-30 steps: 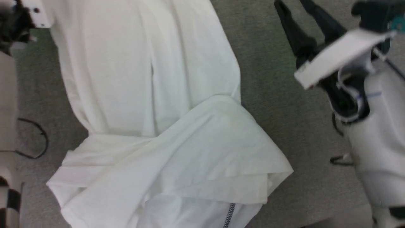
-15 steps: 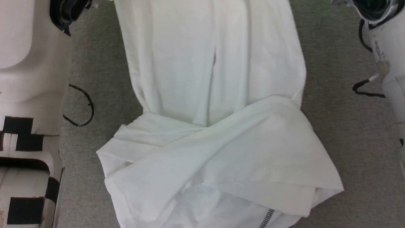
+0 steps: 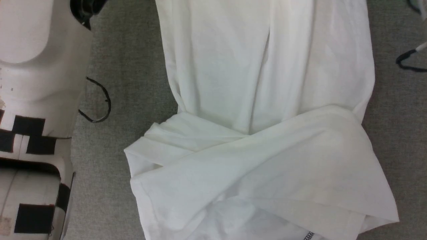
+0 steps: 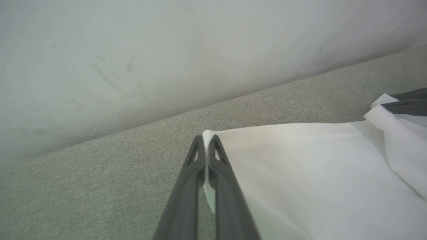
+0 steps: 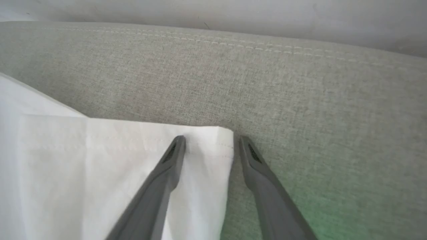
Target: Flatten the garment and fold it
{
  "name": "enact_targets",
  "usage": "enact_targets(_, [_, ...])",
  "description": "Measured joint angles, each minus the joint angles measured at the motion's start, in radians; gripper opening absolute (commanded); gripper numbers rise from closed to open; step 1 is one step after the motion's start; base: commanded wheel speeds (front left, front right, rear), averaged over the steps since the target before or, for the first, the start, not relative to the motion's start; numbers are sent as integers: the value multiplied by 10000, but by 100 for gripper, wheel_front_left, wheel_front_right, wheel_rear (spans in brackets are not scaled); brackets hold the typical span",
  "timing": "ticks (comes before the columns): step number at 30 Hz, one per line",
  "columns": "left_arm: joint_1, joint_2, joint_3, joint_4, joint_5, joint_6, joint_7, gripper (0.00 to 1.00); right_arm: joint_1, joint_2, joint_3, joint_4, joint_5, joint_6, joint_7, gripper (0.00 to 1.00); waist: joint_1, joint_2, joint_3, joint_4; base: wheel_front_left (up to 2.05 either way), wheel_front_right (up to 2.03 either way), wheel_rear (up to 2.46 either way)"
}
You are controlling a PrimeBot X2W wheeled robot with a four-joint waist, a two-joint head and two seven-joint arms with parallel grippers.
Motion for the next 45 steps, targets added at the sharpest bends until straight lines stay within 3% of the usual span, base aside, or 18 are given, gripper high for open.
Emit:
enact_targets(1, [-24,2,-33,50,-19,-2,-12,0,-151,-19,21,150,0,0,307,0,1,0,9,15,0,0,0])
enact_targets(5, [-73,81,-119,230,-203,-4,-67,0,-300,-79,267,249,-111,12,606,0,0,0,-11,-23,0,0,0])
enact_targets(9, [-195,389,-88,372,-203,-10,-637,0,9,-372,537,-267,-414,19,-1005,0,5,0,-102,-88,0,0,0])
enact_targets(14, [-253,807,148,543,-169,-4,-1467,0,186,-1266,374,-849,-600,10,-3202,0,5,0,-470,-213,0,0,0])
enact_targets(24, [172,1177,834,123,-633,12,-2661,0,1210,-1854,711,-2472,-368,8,-5350,0,2,0,-1603,-528,0,0,0])
enact_targets(31, [3636,1319,1340,-1785,-1294,583,-3039,0,4127,-2489,1421,-4562,102,8,-5927,0,1,0,-2689,-649,0,0,0])
enact_targets(35, [6299,1340,1776,-3630,-1778,1352,-3095,0,6055,-2920,1440,-5889,267,8,-5979,0,0,1,-3406,-712,0,0,0])
enact_targets(39, [9021,1308,2180,-5442,-2105,2174,-3149,0,8028,-3183,1154,-7273,324,10,-5708,0,-1,2,-4119,-767,0,0,0])
enact_targets(45, [12007,1185,1969,-7273,-2253,2880,-2740,0,10958,-3206,-27,-8985,203,8,-5108,0,-3,1,-5061,-802,0,0,0])
